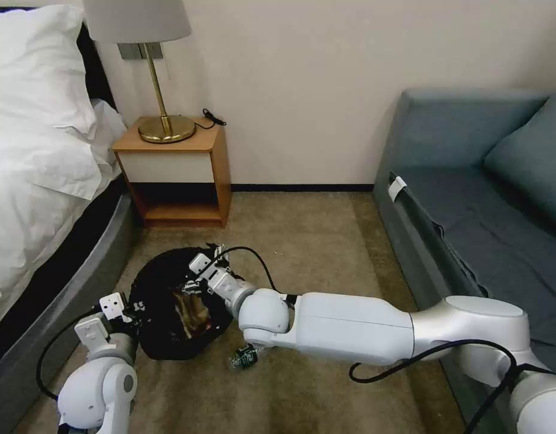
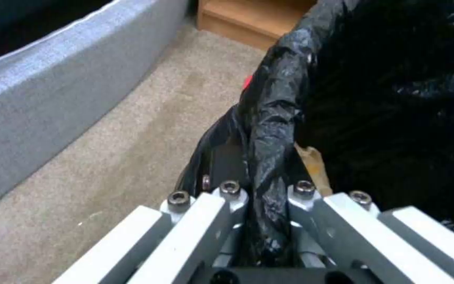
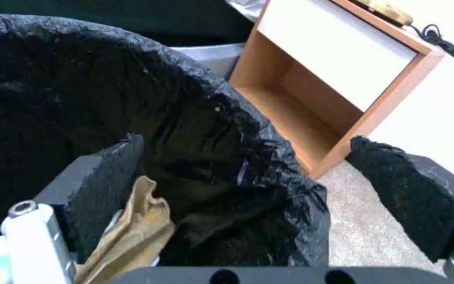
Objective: Pick up the trash bin, then pick up the garbage on the floor and place it into the trash bin.
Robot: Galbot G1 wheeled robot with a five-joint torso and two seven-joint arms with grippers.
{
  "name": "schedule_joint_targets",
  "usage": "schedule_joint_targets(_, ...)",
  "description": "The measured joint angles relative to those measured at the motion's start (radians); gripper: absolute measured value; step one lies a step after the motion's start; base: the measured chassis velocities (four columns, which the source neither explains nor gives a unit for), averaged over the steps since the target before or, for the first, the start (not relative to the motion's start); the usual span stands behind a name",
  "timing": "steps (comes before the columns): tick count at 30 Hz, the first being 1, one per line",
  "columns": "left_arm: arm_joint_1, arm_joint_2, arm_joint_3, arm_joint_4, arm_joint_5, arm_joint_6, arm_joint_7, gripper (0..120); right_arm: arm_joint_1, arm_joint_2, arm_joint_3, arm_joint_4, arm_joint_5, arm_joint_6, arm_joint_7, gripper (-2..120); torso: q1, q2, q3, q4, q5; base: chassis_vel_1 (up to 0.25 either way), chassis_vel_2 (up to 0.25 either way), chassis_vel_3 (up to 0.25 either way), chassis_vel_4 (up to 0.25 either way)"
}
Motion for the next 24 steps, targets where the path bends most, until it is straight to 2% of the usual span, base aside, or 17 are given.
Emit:
schedule_joint_targets(7,-0.001,0.004,-0.005,0.005,-0.003,0.000,0.001,3,-0.004,-0.048,0.066,0.044,-0.013,0.042,-0.015,100,0.000,0.000,0.000,0.0004,0.0002,0.000,0.000,0.000,0.000)
schedule_joint_targets(9,-0.002,0.005,-0.009,0.004,-0.007,0.000,0.001,3,-0.002,-0.100,0.102,0.059,-0.035,0.059,-0.039,100,0.000,0.000,0.000,0.0004,0.0001,0.000,0.000,0.000,0.000)
schedule_joint_targets(10,-0.002,0.006,-0.012,0.002,-0.010,0.000,0.001,3,-0.002,-0.155,0.127,0.065,-0.052,0.067,-0.052,100,0.000,0.000,0.000,0.0004,0.0001,0.000,0.000,0.000,0.000)
schedule_joint_targets(11,-0.002,0.006,-0.012,0.002,-0.010,0.000,0.001,3,-0.002,-0.155,0.127,0.065,-0.052,0.067,-0.052,100,0.000,0.000,0.000,0.0004,0.0001,0.000,0.000,0.000,0.000)
schedule_joint_targets(14,0.001,0.009,-0.016,-0.001,-0.016,-0.001,0.001,3,-0.007,-0.272,0.163,0.064,-0.105,0.089,-0.083,100,0.000,0.000,0.000,-0.0004,0.0003,0.000,0.000,0.000,0.000)
schedule_joint_targets(17,0.002,0.009,-0.017,-0.001,-0.018,-0.001,0.001,3,-0.017,-0.319,0.166,0.056,-0.128,0.104,-0.107,100,0.000,0.000,0.000,-0.0004,0.0002,0.000,0.000,0.000,0.000)
schedule_joint_targets(20,0.002,0.011,-0.021,-0.001,-0.018,-0.002,0.001,3,-0.043,-0.375,0.134,0.007,-0.171,0.187,-0.180,100,0.000,0.000,0.000,-0.0001,0.0003,0.000,0.000,0.000,0.000)
schedule_joint_targets(21,0.002,0.011,-0.021,-0.001,-0.018,-0.002,0.001,3,-0.043,-0.375,0.134,0.007,-0.171,0.187,-0.180,100,0.000,0.000,0.000,-0.0001,0.0003,0.000,0.000,0.000,0.000)
schedule_joint_targets(22,0.002,0.011,-0.022,0.000,-0.018,-0.002,0.001,3,-0.049,-0.383,0.118,-0.017,-0.188,0.226,-0.212,100,0.000,0.000,0.000,0.0000,0.0003,0.000,0.000,0.000,0.000)
schedule_joint_targets(23,0.003,0.011,-0.022,0.000,-0.018,-0.002,0.001,3,-0.055,-0.391,0.080,-0.082,-0.234,0.334,-0.292,100,0.000,0.000,0.000,0.0000,0.0003,0.000,0.000,0.000,0.000)
schedule_joint_targets(24,0.003,0.010,-0.022,0.000,-0.019,-0.002,0.001,3,-0.058,-0.391,0.059,-0.128,-0.273,0.406,-0.344,100,0.000,0.000,0.000,-0.0002,0.0003,0.000,0.000,0.000,0.000)
